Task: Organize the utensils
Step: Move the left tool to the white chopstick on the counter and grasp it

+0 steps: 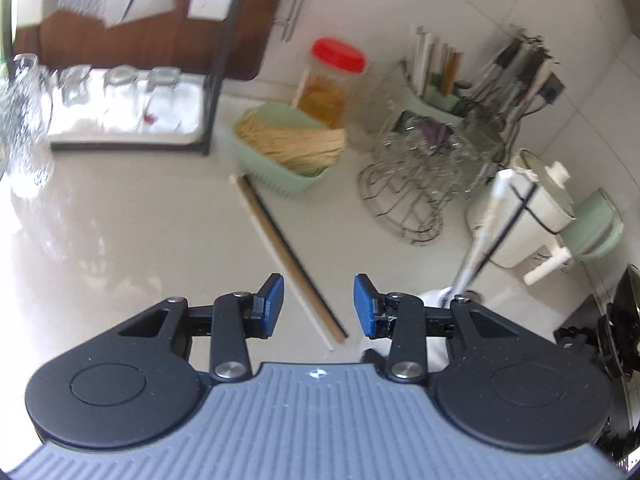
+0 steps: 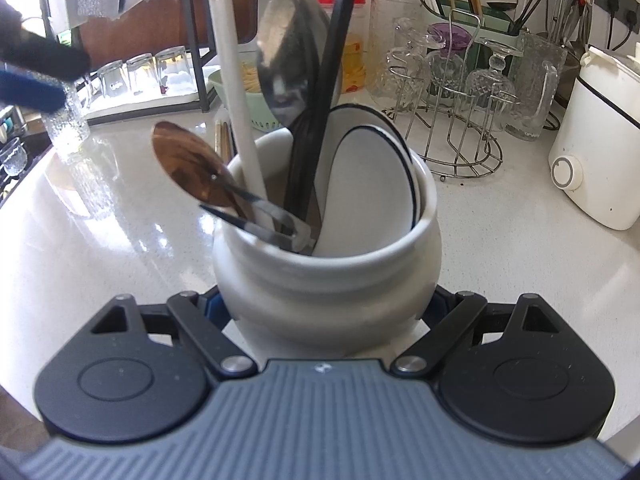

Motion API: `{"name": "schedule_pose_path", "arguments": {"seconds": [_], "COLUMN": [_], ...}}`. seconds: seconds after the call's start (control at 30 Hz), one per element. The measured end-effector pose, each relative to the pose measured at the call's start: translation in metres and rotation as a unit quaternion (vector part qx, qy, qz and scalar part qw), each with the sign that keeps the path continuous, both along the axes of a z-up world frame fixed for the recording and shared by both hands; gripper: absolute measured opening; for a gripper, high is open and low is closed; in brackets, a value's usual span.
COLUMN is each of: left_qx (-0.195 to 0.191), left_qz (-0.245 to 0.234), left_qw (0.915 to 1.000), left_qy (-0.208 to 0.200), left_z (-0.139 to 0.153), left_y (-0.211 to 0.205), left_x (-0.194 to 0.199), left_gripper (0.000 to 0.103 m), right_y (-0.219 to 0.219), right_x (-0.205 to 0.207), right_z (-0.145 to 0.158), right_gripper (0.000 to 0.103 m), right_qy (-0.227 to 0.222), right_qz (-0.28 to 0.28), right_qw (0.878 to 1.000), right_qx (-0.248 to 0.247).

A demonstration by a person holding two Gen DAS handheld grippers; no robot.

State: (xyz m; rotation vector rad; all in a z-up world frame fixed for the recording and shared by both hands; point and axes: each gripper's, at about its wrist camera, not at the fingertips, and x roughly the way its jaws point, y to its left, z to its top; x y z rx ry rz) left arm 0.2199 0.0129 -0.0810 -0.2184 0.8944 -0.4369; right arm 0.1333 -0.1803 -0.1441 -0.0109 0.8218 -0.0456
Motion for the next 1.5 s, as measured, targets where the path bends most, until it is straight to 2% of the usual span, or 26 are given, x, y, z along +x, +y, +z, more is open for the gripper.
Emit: {"name": "schedule_pose_path", "arguments": {"seconds": [0.3,0.43,0.67,0.87,0.9,1.03,1.3,1.4,1.5], "left_qx": [0.008,-0.001,0.009,0.015,0.018,0.029,0.044,0.066,0.086], "left_qz": [0.025,0.043,0.072,0.088,0.093,0.099,0.101,0.105,0.104], "left_qw": [0.999,0.9979,0.9952,0.9937,0.9933,0.9925,0.9917,0.9907,0.9897], "left_qy": [0.036,0.048,0.066,0.068,0.066,0.067,0.067,0.055,0.048], "left_z": [-0.047,-0.065,-0.092,-0.104,-0.106,-0.11,-0.117,-0.118,-0.116], "left_y": [0.007,0.001,-0.021,-0.031,-0.032,-0.037,-0.048,-0.055,-0.061], "left_x": [0.04,0.066,0.111,0.136,0.139,0.149,0.166,0.165,0.164], "left_gripper": [0.044,0.044,0.039,0.031,0.026,0.019,0.016,0.01,0.009], "right_y": [0.001,0.001,0.001,0.002,0.001,0.001,0.002,0.001,0.0], "right_x": [0.005,0.005,0.008,0.016,0.016,0.013,0.015,0.016,0.018], "right_z": [0.002,0.001,0.0,0.004,0.004,0.003,0.003,0.002,0.002], "right_gripper": [0.092,0.091,0.091,0.092,0.092,0.091,0.091,0.091,0.091], "right_qy": [0.015,0.016,0.024,0.049,0.048,0.041,0.041,0.043,0.046], "right_qz": [-0.001,-0.002,-0.018,-0.016,-0.016,-0.016,-0.02,-0.017,-0.012], "right_qw": [1.0,1.0,1.0,0.999,0.999,0.999,0.999,0.999,0.999], "right_qx": [-0.001,-0.002,0.005,0.0,0.001,0.0,0.002,0.002,0.003]}}
